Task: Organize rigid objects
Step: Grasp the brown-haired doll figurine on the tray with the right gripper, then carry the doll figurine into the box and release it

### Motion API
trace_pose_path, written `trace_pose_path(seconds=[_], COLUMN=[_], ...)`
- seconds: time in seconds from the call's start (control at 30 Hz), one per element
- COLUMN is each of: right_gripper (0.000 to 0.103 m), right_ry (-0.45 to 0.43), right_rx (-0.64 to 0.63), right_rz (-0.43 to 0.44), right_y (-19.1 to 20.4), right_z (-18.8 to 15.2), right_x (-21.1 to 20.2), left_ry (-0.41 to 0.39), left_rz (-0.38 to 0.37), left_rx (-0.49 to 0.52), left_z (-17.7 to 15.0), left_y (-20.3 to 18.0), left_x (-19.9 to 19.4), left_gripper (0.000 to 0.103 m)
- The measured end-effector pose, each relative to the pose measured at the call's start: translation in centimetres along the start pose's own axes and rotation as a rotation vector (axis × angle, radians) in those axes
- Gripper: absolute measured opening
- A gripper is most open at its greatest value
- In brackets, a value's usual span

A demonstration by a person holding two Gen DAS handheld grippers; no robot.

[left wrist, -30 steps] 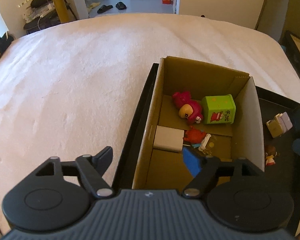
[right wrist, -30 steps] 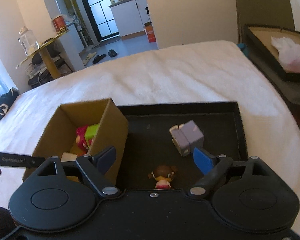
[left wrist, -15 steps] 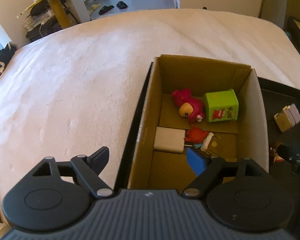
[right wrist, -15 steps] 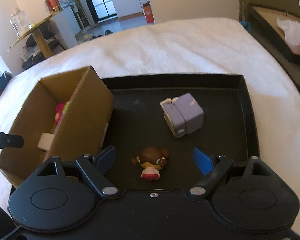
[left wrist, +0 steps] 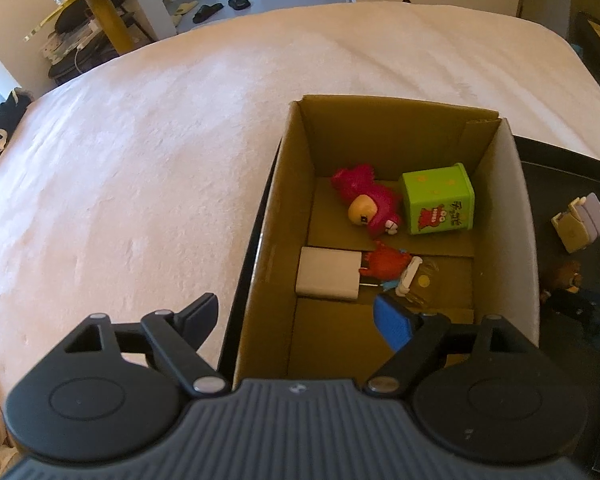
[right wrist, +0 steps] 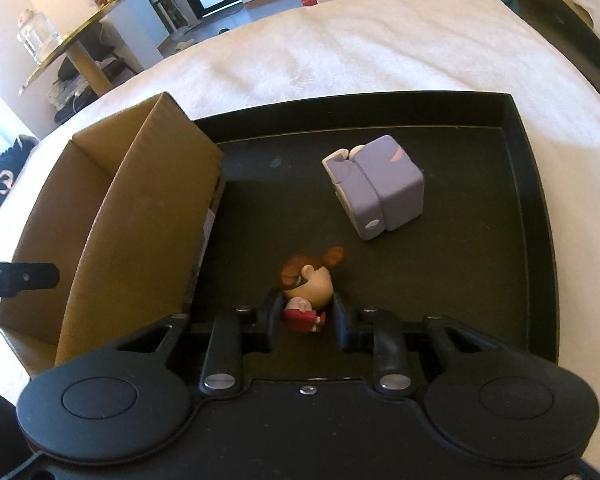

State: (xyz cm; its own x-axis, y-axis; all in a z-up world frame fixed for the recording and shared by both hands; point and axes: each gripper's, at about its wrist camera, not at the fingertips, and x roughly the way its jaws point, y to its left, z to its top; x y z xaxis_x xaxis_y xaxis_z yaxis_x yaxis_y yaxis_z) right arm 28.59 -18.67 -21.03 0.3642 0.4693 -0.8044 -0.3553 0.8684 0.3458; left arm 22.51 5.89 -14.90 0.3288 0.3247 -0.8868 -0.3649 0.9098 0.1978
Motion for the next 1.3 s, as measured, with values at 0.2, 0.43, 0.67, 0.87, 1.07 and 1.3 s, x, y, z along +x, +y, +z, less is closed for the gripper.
trace_pose_path(seconds=[0.2, 0.43, 0.67, 0.87, 1.07, 1.3], right_gripper=[0.026, 0.026, 0.026, 0.026, 0.026, 0.026], right_ry=[-0.048, -0.117, -0.175, -0.209, -0.209, -0.210], right_rx=[0.017, 0.005, -0.049, -0.095, -0.145, -0.205], right_rz=[0.043, 0.094, 0.124, 0.142, 0.132, 0.121], right_y=[-0.5, 0.3, 2.7, 5.1, 7.9, 10.1], right_z=[0.6, 1.6, 2.7, 3.4, 3.6, 3.5], right_x=[-2.2, -5.1, -7.2, -7.5, -6.4, -5.5], left_ry=[-0.010, -0.034, -0.070, -0.083, -0.078, -0.053], left_rz=[-0.005, -0.033, -0.068, -0.134, -0.188, -0.225], left_rx=[-0.004, -0.014, -0.035, -0.063, -0.061, -0.082], left_z=[-0.2, -0.8, -1.3, -1.6, -2.0, -2.3], left_y=[0.5, 1.6, 2.8, 3.9, 4.2, 5.2], left_x=[-0.5, -0.9, -1.3, -1.1, -0.4, 0.7], left_gripper=[0.084, 0.084, 0.083, 0.080, 0.061, 0.040])
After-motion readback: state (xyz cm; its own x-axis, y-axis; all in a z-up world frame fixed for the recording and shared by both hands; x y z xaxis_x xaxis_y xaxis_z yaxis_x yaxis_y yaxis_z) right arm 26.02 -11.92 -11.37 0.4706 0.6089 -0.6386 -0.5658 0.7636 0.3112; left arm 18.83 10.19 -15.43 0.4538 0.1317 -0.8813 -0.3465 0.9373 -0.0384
